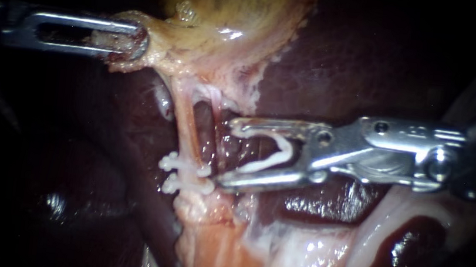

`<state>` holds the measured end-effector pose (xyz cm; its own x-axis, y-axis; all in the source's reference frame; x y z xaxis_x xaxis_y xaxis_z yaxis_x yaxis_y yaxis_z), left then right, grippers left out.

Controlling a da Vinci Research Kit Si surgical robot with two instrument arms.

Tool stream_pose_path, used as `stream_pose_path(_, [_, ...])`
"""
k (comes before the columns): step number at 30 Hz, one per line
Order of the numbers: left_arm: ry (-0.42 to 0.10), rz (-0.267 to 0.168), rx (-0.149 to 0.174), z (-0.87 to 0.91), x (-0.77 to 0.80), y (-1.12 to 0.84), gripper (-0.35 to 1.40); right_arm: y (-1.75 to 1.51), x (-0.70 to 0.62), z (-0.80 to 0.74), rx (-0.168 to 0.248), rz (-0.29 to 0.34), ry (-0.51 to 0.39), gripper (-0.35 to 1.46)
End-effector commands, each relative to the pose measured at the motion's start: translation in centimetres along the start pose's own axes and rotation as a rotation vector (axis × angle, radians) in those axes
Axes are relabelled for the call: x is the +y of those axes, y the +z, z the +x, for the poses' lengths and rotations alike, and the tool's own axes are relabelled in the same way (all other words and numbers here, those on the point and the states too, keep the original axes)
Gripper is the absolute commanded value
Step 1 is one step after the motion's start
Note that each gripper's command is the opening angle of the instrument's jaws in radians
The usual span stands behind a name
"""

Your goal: Clipping third clip left tube

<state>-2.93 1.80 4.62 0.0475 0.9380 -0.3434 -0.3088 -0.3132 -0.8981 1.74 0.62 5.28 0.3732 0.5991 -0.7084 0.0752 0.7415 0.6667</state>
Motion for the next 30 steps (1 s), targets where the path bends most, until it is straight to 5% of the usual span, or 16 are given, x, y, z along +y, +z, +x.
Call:
stream_pose_path(1, [0.000,0.001,0.000,0.00,0.01,0.00,-0.35,0.05,0.03,0.00,0.000,-0.003,0.004,0.49])
stream_pose_path(16, [0.000,0.003,0.001,0.00,0.03,0.02,-0.35,0.40,0.51,-0.36,-0.003,0.005,0.044,0.49])
stream_pose_path(30, [0.000,0.003,0.001,0.00,0.03,0.02,-0.35,0.82,0.57,-0.10,0.171,0.101,0.119,0.49])
